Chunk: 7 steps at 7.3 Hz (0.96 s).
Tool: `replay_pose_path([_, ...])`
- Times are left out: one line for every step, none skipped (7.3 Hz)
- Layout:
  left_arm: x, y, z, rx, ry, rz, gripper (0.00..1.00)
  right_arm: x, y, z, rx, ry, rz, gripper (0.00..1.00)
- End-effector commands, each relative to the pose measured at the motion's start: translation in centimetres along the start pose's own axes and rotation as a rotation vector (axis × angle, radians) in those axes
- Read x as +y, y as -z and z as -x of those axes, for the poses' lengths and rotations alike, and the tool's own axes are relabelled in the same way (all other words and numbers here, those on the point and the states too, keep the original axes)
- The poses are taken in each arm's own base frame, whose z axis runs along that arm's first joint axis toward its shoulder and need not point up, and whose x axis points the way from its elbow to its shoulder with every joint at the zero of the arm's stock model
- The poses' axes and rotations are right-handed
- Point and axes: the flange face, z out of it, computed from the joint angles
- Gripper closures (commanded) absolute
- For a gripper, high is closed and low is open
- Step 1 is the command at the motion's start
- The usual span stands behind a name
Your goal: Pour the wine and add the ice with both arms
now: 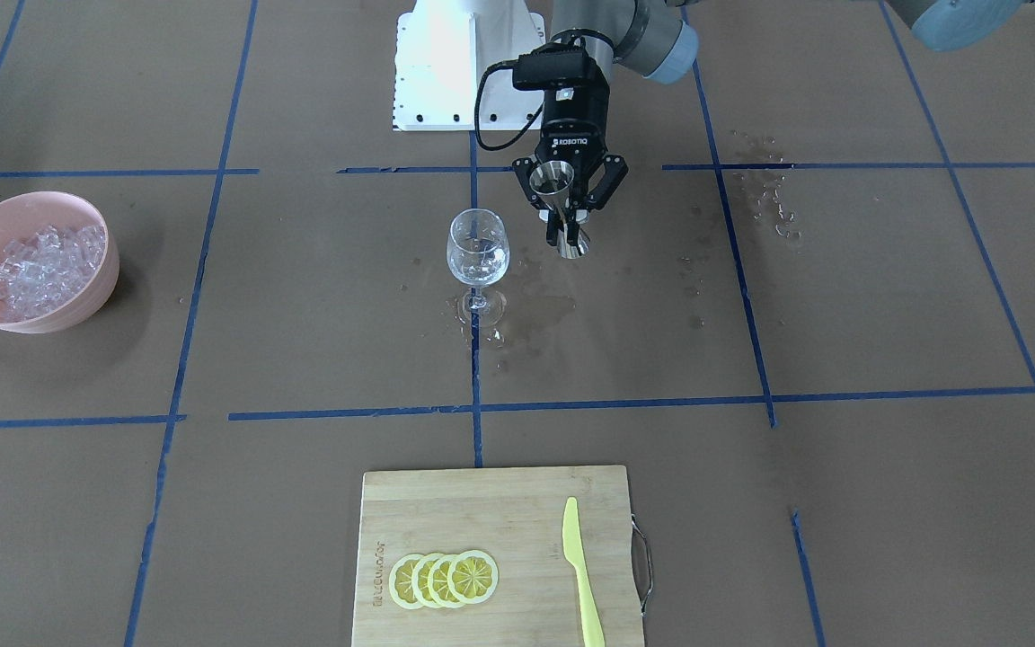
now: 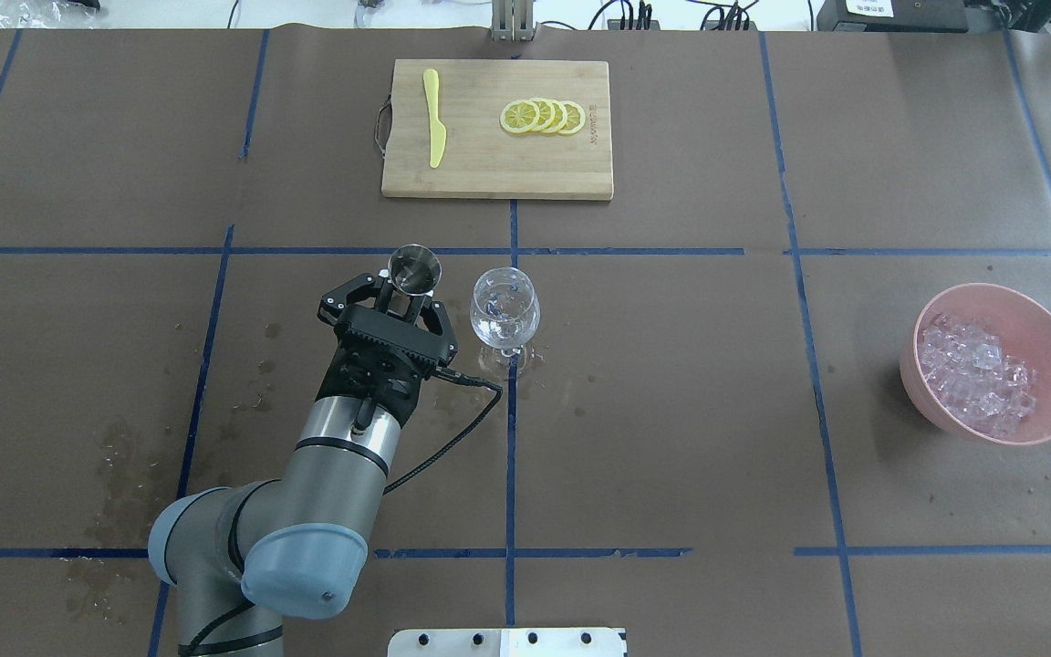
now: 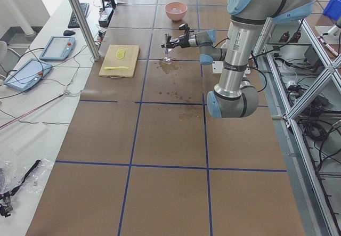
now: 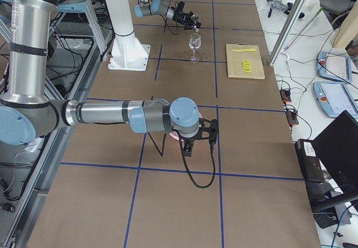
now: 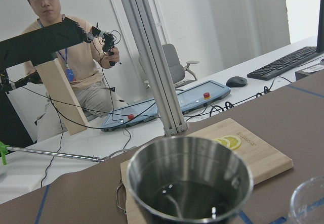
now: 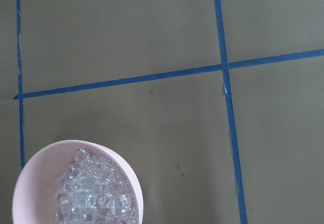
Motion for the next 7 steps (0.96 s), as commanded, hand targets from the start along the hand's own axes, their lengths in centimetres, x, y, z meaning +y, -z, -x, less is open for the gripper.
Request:
replay_pose_path([-0.6, -0.3, -0.1, -0.005, -0.09, -0.005, 1.0, 0.0, 0.0, 0.0, -0.001, 0.0, 0.0, 0.0])
replay_pose_path([-0.6, -0.6, -0.3, -0.018, -0.138, 0.009, 1.0, 0.1, -0.1, -0.1, 0.001, -0.004, 0.002, 0.0])
replay_pose_path([-1.8, -0.9, -1.0, -0.027, -0.197, 0.017, 1.0, 0.1, -0.1, -0.2, 0.001, -0.005, 0.003, 0.0])
replay_pose_path([-2.3, -1.1, -1.0, -0.032, -0.238, 0.016, 1.0, 0.0, -0.1, -0.2, 0.001, -0.005, 0.003, 0.0])
replay_pose_path([-2.5, -1.3, -0.9, -0.038, -0.298, 0.016, 1.0, 0.0, -0.1, -0.1, 0.003, -0.006, 0.004, 0.0])
replay_pose_path([-2.7, -1.7, -0.6, -0.047, -0.346, 0.017, 1.0, 0.0, -0.1, -0.1, 0.001, -0.008, 0.005, 0.0])
replay_pose_path([-2.7, -2.0, -0.4, -0.054, -0.404, 0.018, 1.0, -0.1, -0.1, -0.1, 0.001, -0.008, 0.005, 0.0])
